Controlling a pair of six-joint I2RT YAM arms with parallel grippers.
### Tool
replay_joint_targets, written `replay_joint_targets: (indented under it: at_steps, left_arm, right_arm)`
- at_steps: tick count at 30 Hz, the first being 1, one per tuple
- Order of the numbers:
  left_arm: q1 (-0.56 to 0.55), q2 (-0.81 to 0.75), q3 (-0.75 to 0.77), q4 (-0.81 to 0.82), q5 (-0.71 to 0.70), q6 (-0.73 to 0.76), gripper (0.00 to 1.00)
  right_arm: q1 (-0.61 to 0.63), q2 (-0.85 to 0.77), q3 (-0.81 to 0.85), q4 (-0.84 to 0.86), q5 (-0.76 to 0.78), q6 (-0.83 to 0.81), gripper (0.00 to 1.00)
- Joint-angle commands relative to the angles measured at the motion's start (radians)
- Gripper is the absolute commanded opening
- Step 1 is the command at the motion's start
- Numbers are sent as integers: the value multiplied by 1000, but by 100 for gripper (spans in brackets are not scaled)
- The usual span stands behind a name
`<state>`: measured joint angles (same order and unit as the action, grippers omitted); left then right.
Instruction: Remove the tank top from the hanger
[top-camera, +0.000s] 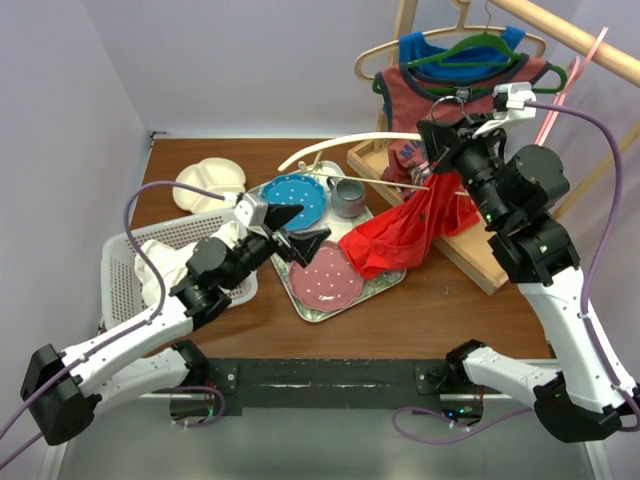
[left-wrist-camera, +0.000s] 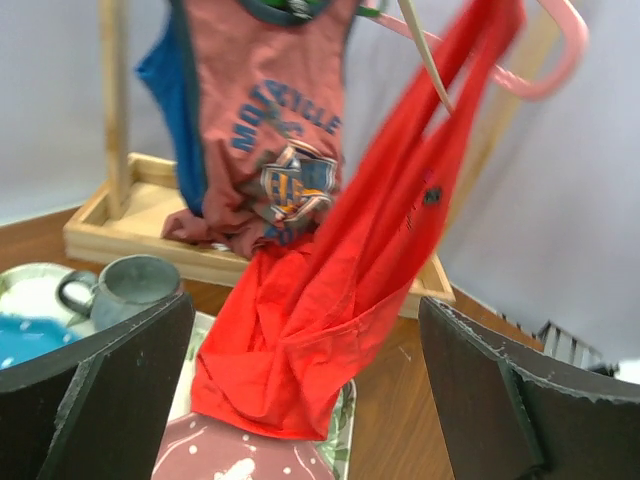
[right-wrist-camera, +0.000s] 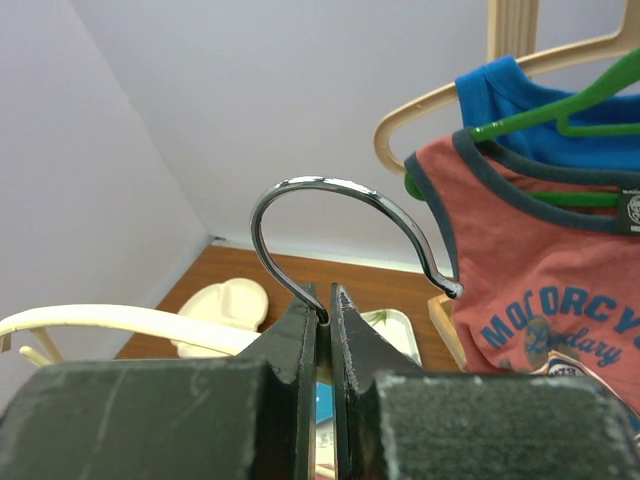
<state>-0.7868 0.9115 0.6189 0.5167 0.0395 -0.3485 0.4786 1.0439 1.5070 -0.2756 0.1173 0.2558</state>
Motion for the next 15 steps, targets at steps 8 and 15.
replay_joint_targets:
  at_steps: [8, 15]
  left_arm:
    - [-70, 309, 83, 497, 204, 158, 100]
    - [-163, 547, 241, 644, 85, 218, 100]
  right_arm:
    - [2, 4, 93, 82, -91, 52, 0]
    - [2, -25, 64, 121, -116, 82, 0]
